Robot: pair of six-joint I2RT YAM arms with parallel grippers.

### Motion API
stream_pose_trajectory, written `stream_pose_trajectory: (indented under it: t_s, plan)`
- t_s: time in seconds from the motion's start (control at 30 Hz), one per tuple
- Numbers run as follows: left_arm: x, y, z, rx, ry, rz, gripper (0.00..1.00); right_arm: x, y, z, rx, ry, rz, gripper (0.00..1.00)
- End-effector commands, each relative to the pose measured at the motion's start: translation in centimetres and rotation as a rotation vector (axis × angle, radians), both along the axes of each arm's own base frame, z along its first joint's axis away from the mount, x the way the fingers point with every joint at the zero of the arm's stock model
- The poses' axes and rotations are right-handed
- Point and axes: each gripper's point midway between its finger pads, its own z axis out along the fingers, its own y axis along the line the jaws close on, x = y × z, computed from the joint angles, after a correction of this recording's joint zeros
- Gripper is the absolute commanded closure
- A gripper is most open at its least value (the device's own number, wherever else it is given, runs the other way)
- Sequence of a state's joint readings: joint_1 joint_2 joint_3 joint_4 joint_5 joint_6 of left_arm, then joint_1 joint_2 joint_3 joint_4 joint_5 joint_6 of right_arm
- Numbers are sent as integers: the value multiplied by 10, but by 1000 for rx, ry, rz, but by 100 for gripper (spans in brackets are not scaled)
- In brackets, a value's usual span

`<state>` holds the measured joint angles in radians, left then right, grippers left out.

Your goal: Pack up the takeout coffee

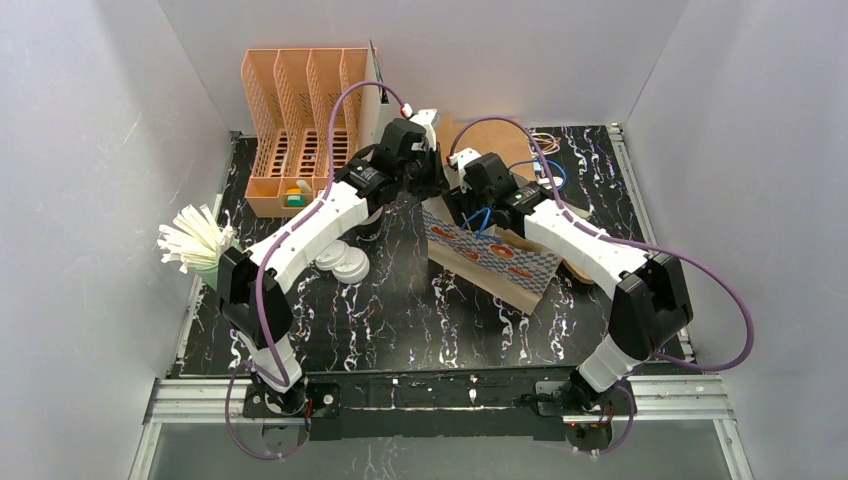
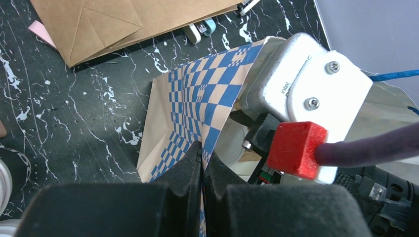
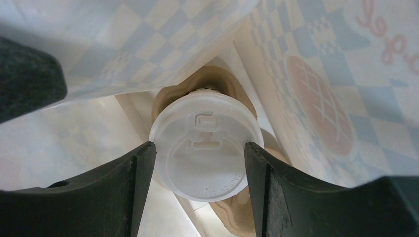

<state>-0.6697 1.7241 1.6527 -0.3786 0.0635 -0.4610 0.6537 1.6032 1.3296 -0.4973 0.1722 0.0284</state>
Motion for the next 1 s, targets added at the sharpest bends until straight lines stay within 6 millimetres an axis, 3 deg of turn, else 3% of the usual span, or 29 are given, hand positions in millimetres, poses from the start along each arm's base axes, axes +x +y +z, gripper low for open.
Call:
stream_pose_trajectory:
  t_s: [0.0, 0.33, 0.47, 0.53, 0.6, 0.63, 0.77, 0.97]
  plan:
    - [3, 0, 32, -42, -52, -16, 100, 0, -5, -19, -25, 28, -15, 27]
    - [6, 4, 38, -50, -72, -13, 100, -7, -10, -43, -56, 51, -2, 28]
    - [6, 3, 40, -53, -75, -15, 100, -5, -11, -39, -61, 41, -2, 29]
    - [6, 4, 39, -53, -74, -12, 100, -1, -12, -32, -64, 22, -12, 21]
    - [6, 4, 37, -51, -71, -14, 100, 7, -13, -14, -54, -25, -36, 4]
    - [6, 4, 37, -50, -70, -13, 100, 12, -12, 0, -38, -61, -46, 2]
    - [9, 5, 36, -46, -71, 2, 100, 21, -2, 62, 55, -194, -16, 2]
    - [13, 4, 30, -41, -61, 10, 100, 0, 0, 112, 174, -307, 77, 2]
